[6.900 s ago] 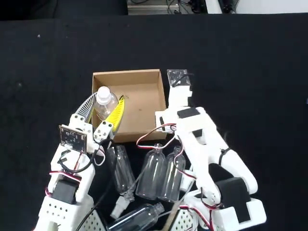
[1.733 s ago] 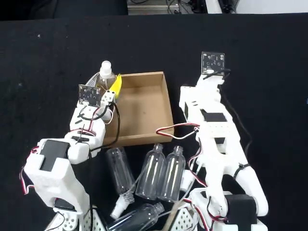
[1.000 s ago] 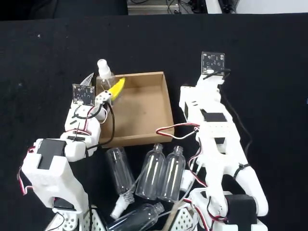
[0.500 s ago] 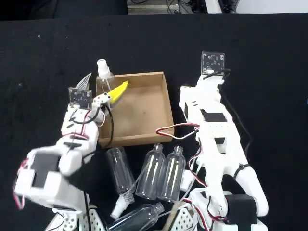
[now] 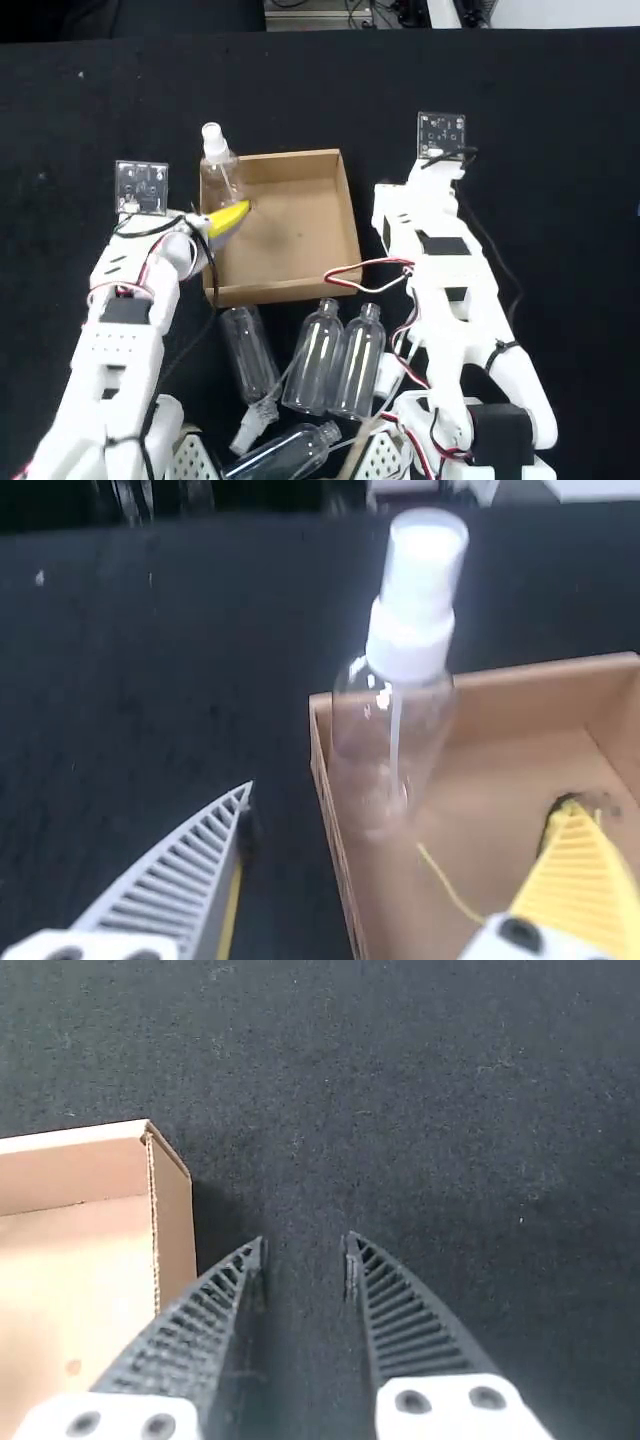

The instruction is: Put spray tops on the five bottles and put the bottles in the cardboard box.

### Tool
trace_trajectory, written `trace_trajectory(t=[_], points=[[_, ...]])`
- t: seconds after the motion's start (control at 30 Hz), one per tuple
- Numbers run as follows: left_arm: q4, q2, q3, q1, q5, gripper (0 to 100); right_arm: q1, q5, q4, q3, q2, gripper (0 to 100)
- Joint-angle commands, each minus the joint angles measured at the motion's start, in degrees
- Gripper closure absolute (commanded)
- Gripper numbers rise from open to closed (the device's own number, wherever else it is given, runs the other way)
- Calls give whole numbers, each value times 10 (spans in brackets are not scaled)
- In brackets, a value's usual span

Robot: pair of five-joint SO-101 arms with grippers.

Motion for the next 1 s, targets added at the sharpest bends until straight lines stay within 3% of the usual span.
trace_trajectory(t=[0.0, 0.37, 0.5, 0.63, 0.77, 0.97], points=[[136, -110, -6, -7, 2, 596, 13, 4, -14, -3, -29, 899], [573, -164, -224, 6, 0, 596, 14, 4, -14, -2, -29, 899], [623, -171, -230, 7, -9, 596, 14, 4, -14, -1, -29, 899], [683, -165, -230, 22, -89, 596, 14, 4, -14, 0, -29, 899], [746, -167, -218, 43, -91, 596, 14, 4, -14, 0, -29, 899], [703, -171, -115, 66, -50, 592, 14, 4, -14, -1, -29, 899]])
